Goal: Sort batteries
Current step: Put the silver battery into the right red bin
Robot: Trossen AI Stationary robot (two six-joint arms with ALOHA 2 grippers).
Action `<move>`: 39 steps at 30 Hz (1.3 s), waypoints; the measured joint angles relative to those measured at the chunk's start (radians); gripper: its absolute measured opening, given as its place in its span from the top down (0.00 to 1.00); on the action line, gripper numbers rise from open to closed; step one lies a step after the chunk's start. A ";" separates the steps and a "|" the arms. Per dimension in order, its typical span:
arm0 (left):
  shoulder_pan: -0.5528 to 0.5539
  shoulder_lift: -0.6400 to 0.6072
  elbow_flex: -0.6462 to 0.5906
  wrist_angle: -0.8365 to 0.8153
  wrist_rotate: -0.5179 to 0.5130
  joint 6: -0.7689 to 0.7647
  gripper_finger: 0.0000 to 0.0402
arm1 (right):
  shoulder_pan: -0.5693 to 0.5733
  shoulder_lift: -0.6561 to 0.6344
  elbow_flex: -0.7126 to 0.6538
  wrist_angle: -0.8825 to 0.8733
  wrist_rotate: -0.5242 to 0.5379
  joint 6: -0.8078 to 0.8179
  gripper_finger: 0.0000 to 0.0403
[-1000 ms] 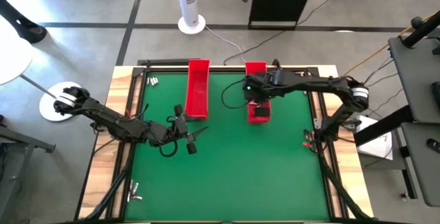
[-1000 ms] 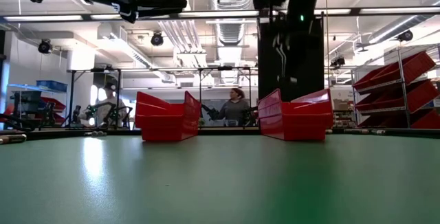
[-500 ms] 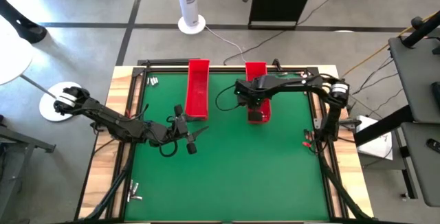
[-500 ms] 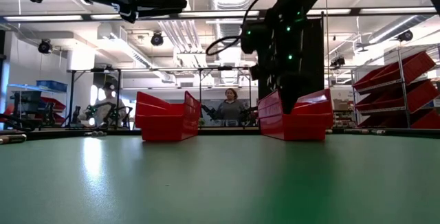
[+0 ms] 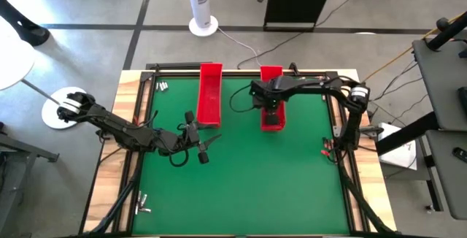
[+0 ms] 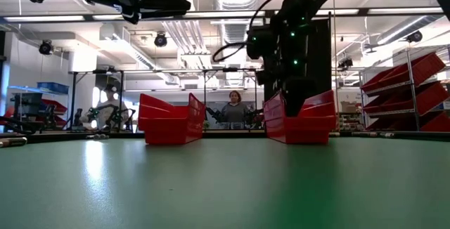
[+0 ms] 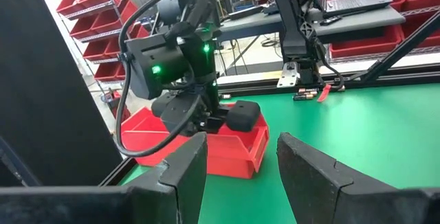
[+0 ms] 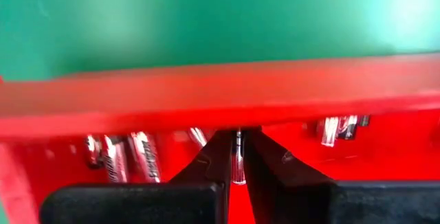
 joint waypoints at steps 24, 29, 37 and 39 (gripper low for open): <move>0.000 0.000 0.000 -0.001 0.000 0.000 0.61 | -0.046 0.080 -0.016 0.057 -0.078 -0.030 0.94; 0.000 0.000 0.000 -0.005 0.000 0.000 0.61 | -0.046 0.070 -0.014 0.051 -0.079 -0.034 0.94; 0.000 0.000 0.000 -0.006 0.000 0.000 0.61 | -0.054 -0.017 -0.008 0.053 -0.082 -0.073 0.94; 0.000 0.000 0.000 -0.006 0.000 0.000 0.61 | -0.060 -0.025 -0.020 0.055 -0.079 -0.087 0.94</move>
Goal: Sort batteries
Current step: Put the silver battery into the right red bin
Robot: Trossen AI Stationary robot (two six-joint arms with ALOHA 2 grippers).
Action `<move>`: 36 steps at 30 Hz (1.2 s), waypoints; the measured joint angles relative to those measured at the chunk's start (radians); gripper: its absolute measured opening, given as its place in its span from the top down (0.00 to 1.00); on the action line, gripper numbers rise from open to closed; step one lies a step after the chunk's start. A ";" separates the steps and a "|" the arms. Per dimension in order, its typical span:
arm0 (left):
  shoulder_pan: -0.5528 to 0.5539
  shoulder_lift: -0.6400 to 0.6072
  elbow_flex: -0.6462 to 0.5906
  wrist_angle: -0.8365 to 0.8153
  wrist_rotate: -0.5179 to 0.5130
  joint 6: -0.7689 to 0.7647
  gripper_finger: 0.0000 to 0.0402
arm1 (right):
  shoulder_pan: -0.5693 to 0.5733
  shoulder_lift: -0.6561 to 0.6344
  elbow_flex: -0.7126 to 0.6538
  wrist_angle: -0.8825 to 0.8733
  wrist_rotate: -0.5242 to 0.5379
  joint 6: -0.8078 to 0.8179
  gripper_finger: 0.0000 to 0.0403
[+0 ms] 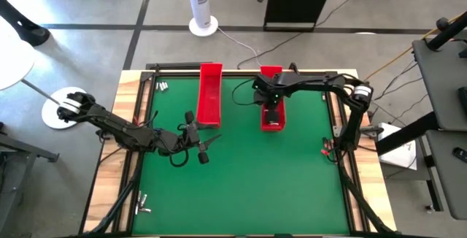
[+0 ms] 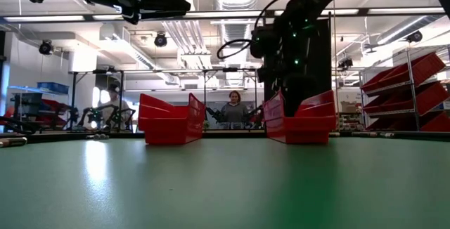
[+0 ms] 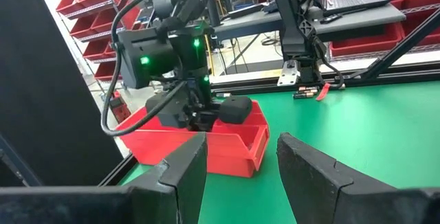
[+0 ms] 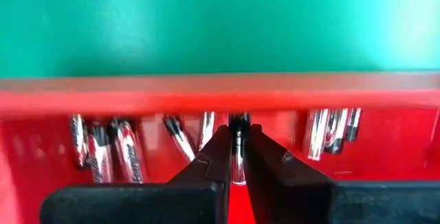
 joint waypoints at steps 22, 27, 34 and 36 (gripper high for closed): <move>0.000 0.000 0.000 0.000 -0.001 0.011 0.61 | -0.029 -0.001 -0.182 0.249 -0.002 -0.032 0.94; 0.000 -0.001 0.000 0.008 0.000 0.009 0.61 | -0.029 -0.003 -0.198 0.274 -0.003 -0.004 0.93; -0.005 -0.018 0.000 0.041 0.049 0.007 0.61 | -0.028 0.000 -0.164 0.243 0.005 0.016 0.81; -0.006 -0.019 0.000 0.051 0.075 0.007 0.61 | -0.027 -0.005 -0.138 0.220 0.014 0.016 0.77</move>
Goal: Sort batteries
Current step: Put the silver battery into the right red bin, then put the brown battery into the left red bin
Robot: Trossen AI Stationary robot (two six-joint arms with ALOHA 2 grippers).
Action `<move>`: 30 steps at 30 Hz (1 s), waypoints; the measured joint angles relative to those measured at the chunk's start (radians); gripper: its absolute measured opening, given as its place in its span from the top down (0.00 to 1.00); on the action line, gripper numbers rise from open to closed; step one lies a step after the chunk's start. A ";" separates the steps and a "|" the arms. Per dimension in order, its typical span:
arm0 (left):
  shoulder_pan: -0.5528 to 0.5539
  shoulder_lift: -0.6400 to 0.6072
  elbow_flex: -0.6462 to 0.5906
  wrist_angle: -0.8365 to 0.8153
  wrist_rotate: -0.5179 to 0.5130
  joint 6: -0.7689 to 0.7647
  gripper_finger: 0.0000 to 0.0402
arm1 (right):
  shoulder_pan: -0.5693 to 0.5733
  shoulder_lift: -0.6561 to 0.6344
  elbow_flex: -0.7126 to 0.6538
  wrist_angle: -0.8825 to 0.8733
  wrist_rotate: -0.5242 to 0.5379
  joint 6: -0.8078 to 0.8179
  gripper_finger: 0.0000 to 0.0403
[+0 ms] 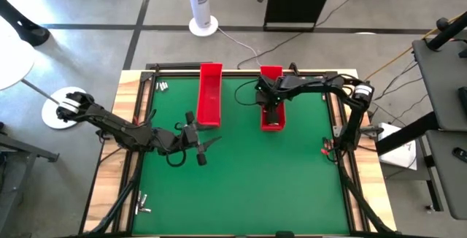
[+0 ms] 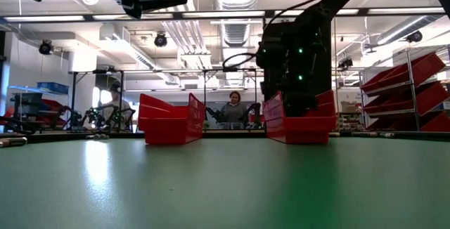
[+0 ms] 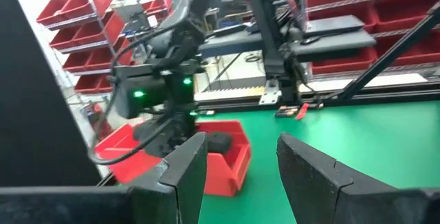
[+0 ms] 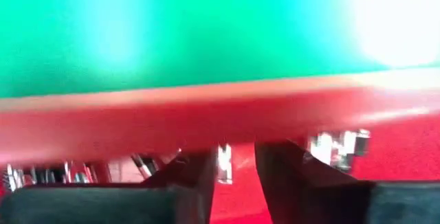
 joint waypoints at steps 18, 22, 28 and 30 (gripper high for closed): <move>0.000 0.000 0.000 0.004 0.011 -0.008 0.61 | 0.369 -0.573 0.023 -0.415 0.304 0.448 0.70; 0.000 0.004 0.005 0.004 0.011 -0.007 0.61 | 0.550 -0.730 -0.114 -0.416 0.359 0.677 0.72; 0.001 0.008 0.005 0.008 0.011 -0.008 0.61 | 0.732 -0.818 -0.351 -0.379 0.384 1.035 0.66; 0.002 0.008 0.005 0.015 0.011 -0.010 0.61 | 0.771 -0.807 -0.416 -0.308 0.384 1.113 0.62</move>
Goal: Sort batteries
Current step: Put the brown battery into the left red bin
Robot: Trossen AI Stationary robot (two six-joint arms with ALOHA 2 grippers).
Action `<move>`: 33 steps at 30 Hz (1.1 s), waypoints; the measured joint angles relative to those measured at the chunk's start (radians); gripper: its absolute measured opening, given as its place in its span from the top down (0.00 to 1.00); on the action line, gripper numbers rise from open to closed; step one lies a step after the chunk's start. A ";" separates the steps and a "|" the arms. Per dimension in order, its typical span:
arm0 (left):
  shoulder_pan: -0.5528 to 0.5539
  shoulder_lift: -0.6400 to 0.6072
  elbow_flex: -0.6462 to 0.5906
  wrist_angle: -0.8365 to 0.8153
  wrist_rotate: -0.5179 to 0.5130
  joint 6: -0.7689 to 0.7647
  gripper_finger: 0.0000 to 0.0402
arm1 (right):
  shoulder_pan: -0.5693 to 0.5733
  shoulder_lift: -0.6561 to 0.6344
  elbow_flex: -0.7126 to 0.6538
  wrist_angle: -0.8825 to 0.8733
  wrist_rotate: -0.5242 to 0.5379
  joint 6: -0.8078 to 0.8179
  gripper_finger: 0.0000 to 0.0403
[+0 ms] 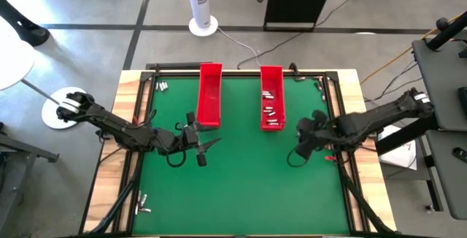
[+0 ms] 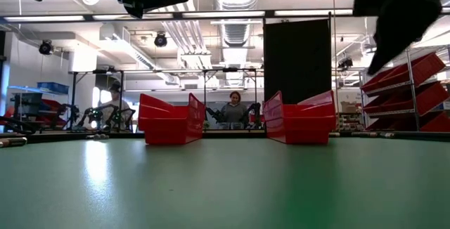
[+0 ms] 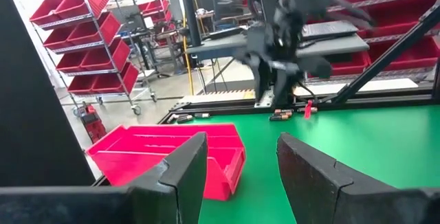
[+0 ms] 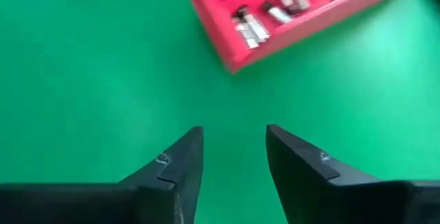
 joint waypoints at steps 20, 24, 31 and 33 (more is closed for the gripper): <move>0.002 0.013 0.001 0.043 0.000 -0.140 0.61 | 0.123 0.413 -0.118 0.498 -0.004 0.007 0.57; 0.002 0.048 0.001 0.045 -0.001 -0.228 0.61 | 0.125 0.469 -0.118 0.499 -0.003 0.061 0.57; 0.002 0.155 0.001 0.068 -0.003 -0.394 0.61 | 0.169 0.486 -0.116 0.498 0.011 0.042 0.56; 0.002 0.197 0.002 0.125 -0.006 -0.430 0.61 | 0.194 0.471 -0.117 0.492 -0.011 0.052 0.56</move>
